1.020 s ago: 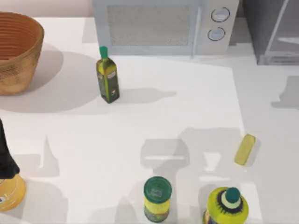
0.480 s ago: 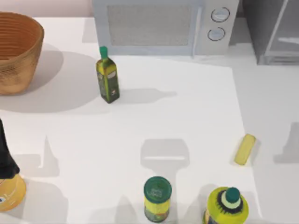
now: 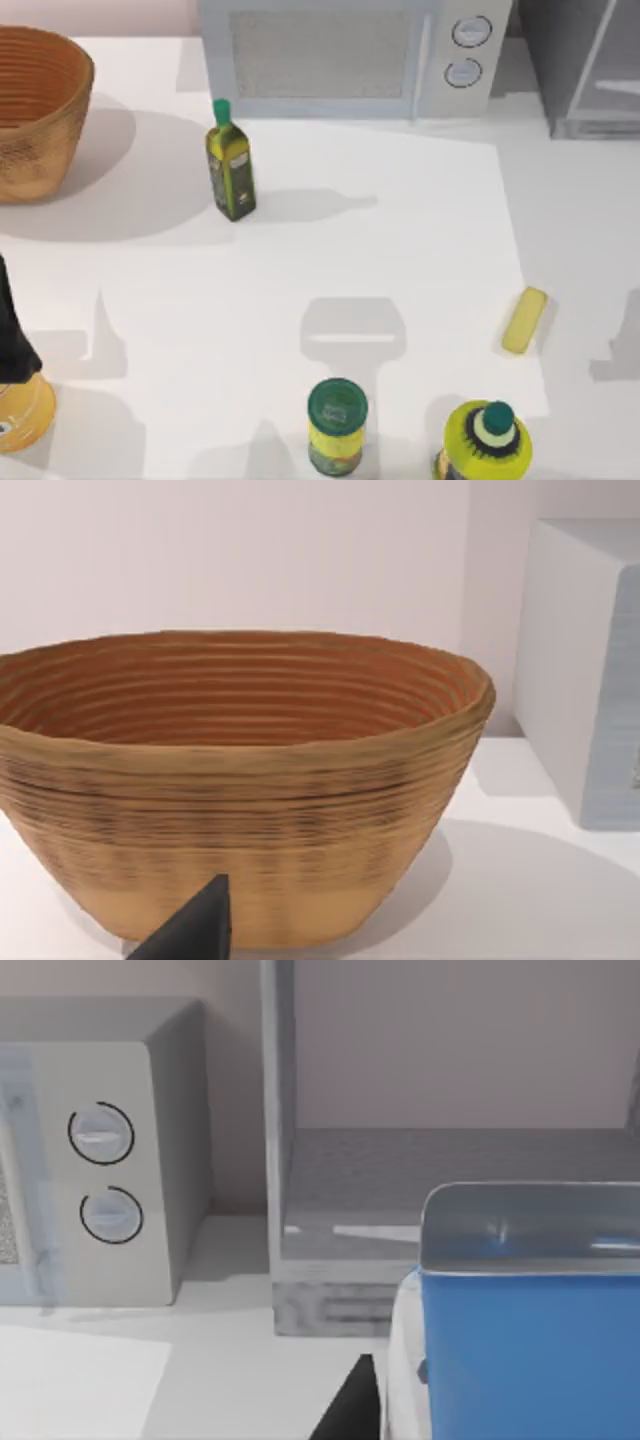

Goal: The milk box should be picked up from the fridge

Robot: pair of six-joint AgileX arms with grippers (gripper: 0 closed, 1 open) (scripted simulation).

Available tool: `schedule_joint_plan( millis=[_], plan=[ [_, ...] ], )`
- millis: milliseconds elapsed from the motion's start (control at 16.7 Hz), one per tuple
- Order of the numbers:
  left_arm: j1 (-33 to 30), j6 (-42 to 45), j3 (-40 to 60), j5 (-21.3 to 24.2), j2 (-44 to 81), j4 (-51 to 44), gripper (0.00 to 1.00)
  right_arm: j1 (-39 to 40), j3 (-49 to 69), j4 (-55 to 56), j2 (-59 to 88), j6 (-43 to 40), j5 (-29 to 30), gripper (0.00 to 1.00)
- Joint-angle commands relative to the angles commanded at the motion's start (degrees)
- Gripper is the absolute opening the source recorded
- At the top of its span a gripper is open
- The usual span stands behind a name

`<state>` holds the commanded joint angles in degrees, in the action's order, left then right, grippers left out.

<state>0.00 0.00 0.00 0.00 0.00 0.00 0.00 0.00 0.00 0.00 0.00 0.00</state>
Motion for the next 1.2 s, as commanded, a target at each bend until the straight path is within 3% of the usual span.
schedule_joint_plan(
  millis=[300,540,1200],
  plan=[
    [0.00,0.00,0.00,0.00,0.00,0.00,1.00,0.14,0.55,1.33,1.93,0.11,-0.32,0.00],
    [0.00,0.00,0.00,0.00,0.00,0.00,1.00,2.02,3.20,8.61,11.81,0.17,-1.75,0.00],
    [0.00,0.00,0.00,0.00,0.00,0.00,1.00,12.54,17.94,49.10,66.82,0.59,-9.71,0.00]
  ],
)
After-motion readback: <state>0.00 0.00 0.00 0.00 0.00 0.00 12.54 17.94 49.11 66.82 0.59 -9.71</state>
